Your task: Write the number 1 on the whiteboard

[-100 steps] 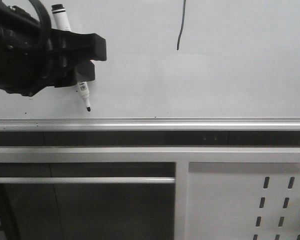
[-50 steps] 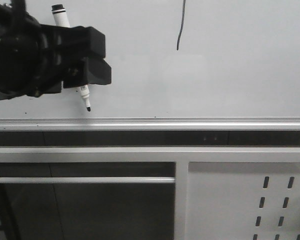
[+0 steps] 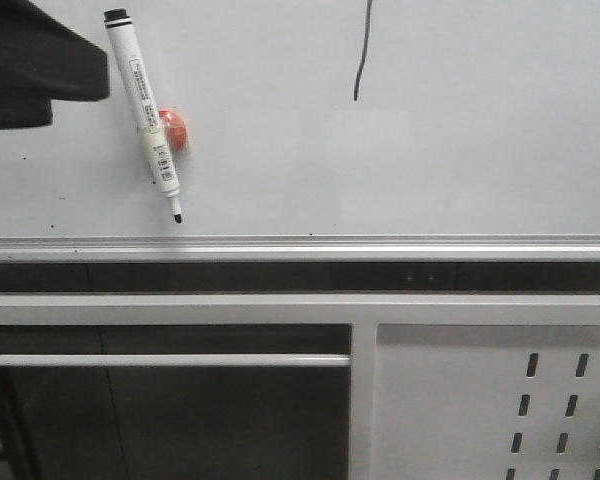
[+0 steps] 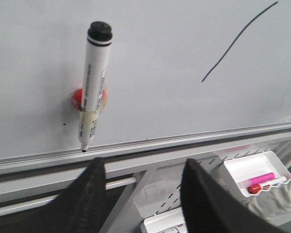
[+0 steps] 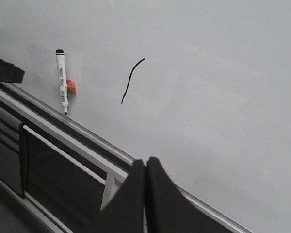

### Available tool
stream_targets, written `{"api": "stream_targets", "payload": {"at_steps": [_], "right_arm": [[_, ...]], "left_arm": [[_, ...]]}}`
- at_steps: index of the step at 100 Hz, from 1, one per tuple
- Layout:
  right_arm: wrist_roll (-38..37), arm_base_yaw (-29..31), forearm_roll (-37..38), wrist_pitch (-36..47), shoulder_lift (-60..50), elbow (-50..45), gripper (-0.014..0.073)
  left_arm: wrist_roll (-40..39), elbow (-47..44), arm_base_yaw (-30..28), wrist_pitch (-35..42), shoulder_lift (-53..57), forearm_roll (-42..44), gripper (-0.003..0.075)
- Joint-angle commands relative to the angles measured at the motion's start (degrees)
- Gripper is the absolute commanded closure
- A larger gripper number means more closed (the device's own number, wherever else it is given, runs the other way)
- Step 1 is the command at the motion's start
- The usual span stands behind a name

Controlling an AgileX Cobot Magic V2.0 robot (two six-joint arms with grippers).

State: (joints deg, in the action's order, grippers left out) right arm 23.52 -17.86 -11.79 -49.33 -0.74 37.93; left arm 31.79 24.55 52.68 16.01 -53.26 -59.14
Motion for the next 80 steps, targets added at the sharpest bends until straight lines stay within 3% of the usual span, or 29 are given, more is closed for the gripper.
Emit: {"api": "stream_targets", "payload": {"at_steps": [1,9,38,65,80], "right_arm": [[0.09,0.26,0.03,4.41,-0.72,0.99,0.0664],[0.09,0.26,0.03,4.41,-0.72,0.99,0.0664],[0.09,0.26,0.03,2.92,-0.72,0.99,0.0664],[0.09,0.26,0.03,-0.56,-0.72,0.99,0.0664],[0.09,0.26,0.03,-3.37,-0.72,0.99,0.0664]], "left_arm": [[3.13,0.72,0.35,-1.42,4.64,0.66,0.0607],[5.26,0.38,0.35,-4.25,7.82,0.88,0.0737],[11.97,-0.14,0.35,-6.08,14.78,0.88,0.0738],[14.83,-6.03,0.35,1.46,18.0,-0.65,0.0738],[26.8,-7.01,0.35,5.78,20.94,-4.81,0.0738]]}}
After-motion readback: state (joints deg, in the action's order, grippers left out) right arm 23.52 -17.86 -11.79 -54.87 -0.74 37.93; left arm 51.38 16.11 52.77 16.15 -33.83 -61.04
